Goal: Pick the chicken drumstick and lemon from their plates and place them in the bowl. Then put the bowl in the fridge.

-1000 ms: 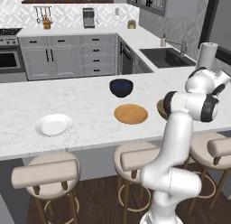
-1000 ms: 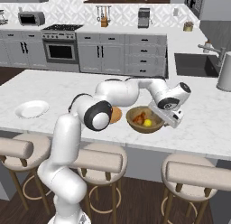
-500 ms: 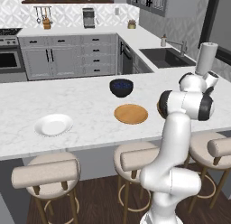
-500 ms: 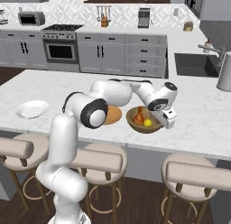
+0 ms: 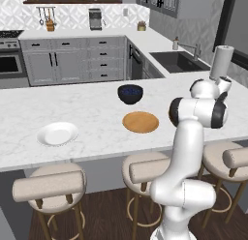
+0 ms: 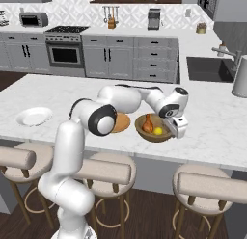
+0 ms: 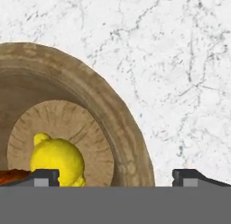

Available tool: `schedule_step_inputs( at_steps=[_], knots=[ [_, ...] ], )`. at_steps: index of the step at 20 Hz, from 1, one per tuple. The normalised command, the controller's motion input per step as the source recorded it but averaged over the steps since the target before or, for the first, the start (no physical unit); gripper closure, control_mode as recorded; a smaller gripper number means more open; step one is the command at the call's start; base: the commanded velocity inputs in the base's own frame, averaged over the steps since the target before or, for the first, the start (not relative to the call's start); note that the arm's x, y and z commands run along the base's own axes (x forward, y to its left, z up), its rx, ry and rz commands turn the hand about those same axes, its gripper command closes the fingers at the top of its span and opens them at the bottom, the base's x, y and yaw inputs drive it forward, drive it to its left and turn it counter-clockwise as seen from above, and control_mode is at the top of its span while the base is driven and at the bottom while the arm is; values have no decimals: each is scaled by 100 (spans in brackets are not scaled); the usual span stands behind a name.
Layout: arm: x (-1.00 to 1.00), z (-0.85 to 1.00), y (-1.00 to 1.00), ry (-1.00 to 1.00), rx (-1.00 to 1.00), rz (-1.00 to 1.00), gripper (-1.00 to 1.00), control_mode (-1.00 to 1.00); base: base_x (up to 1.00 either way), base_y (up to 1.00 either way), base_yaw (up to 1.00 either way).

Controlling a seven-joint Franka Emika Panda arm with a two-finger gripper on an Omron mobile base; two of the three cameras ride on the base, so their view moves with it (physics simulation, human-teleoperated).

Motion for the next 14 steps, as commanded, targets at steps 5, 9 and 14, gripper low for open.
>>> schedule_step_inputs(
  at_steps=[5, 9, 14],
  knots=[
    [0, -32, 0, 6, 8, -4, -100, -100, 0, 0, 0],
    [1, -41, 0, 2, 6, 0, 100, -100, 0, 0, 0],
    [6, -16, 0, 0, 5, 0, 100, -100, 0, 0, 0]
  ],
)
